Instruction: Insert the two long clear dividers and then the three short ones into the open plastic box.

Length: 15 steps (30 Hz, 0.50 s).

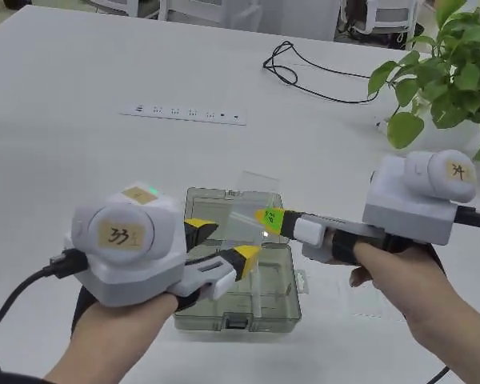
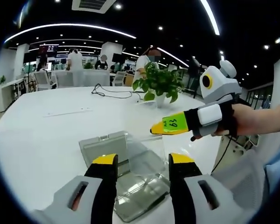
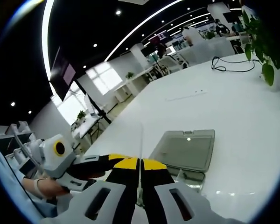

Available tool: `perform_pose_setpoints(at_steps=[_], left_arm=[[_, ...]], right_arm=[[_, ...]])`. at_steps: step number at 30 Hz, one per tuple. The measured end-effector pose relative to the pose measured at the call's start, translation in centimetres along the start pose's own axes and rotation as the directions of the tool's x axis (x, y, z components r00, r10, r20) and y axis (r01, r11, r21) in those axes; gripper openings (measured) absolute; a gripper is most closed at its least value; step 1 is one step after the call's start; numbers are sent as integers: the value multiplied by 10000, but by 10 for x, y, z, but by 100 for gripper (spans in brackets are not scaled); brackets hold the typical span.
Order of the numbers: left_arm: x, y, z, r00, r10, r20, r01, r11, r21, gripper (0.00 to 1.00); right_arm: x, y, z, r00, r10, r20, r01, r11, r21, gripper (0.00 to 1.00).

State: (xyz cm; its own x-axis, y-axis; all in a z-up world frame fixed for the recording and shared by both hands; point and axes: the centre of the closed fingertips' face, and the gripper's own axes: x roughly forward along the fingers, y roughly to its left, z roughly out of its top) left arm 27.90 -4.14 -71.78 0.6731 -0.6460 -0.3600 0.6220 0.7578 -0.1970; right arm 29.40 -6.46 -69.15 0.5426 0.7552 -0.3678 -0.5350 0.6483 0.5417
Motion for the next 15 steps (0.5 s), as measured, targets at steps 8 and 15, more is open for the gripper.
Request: perform_pose_setpoints(at_steps=[8,15], left_arm=[[-24,17,-11,9997,45,-240,-28,9974,721,84],[-43,26,-31,9944,-148,-1044,388,9721,2315,100]], right_arm=[[1,-7,-2,9987,-151,-494,153,9999,37,2],[3,-5,-8,9960,-212,-867,232,9995,225,2]])
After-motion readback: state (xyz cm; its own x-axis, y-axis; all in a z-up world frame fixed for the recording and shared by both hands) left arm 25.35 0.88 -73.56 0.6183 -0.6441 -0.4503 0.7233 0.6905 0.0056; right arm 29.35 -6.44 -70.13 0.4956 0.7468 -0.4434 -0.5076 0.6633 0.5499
